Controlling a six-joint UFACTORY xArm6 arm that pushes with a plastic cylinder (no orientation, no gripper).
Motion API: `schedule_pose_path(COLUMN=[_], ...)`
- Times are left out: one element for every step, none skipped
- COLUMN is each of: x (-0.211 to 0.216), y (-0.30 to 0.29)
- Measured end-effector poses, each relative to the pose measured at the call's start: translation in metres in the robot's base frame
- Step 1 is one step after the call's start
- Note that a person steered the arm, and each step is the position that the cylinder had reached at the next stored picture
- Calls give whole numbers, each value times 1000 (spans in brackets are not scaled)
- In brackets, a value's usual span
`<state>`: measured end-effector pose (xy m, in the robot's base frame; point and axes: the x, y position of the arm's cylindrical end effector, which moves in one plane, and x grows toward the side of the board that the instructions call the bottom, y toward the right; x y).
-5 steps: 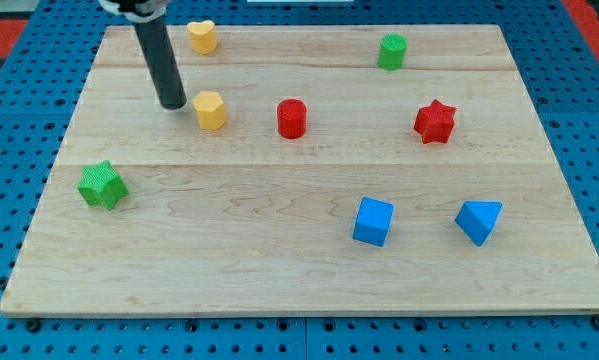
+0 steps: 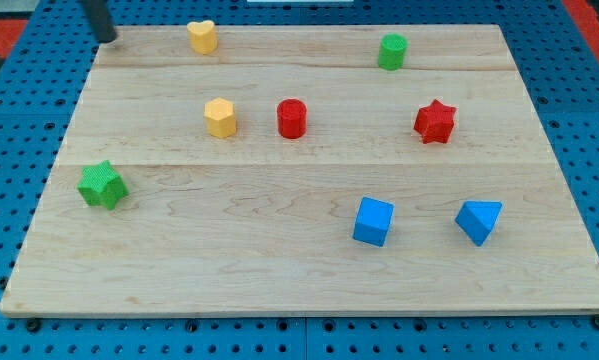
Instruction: Push the yellow heart to the left of the green circle
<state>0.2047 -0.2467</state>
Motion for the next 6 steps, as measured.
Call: schedule_pose_path(x=[-6,52,-2,-9,20,48], y=[95,151,152,168,265,309])
